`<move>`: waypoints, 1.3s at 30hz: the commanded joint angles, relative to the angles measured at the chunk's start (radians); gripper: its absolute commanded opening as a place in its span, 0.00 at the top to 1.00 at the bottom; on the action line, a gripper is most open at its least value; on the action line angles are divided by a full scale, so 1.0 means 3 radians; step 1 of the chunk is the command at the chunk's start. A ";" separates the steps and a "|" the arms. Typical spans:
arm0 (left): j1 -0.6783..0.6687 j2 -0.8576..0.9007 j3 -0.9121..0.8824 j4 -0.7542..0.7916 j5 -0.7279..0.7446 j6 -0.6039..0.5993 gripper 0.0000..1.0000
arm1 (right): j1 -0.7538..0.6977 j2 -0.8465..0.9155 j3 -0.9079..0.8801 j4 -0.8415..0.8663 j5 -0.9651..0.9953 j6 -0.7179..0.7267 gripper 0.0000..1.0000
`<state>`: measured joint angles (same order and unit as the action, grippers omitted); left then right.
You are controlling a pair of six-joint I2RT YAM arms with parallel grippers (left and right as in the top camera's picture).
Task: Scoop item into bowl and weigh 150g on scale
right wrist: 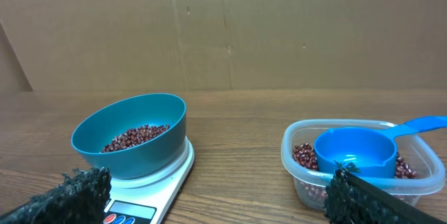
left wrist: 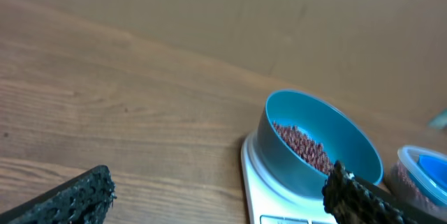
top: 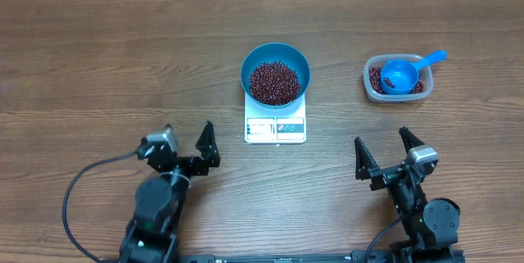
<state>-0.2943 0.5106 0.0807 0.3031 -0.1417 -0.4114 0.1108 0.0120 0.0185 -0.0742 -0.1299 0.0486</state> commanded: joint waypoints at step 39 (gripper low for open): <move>0.0487 -0.1690 -0.0253 -0.1226 0.0015 0.1509 0.01 | -0.0019 -0.0031 -0.0036 0.0013 0.0031 -0.0014 0.00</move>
<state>-0.1547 0.0128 0.0082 -0.0643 -0.1493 0.0151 0.1112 0.0116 0.0185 -0.0742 -0.1265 0.0483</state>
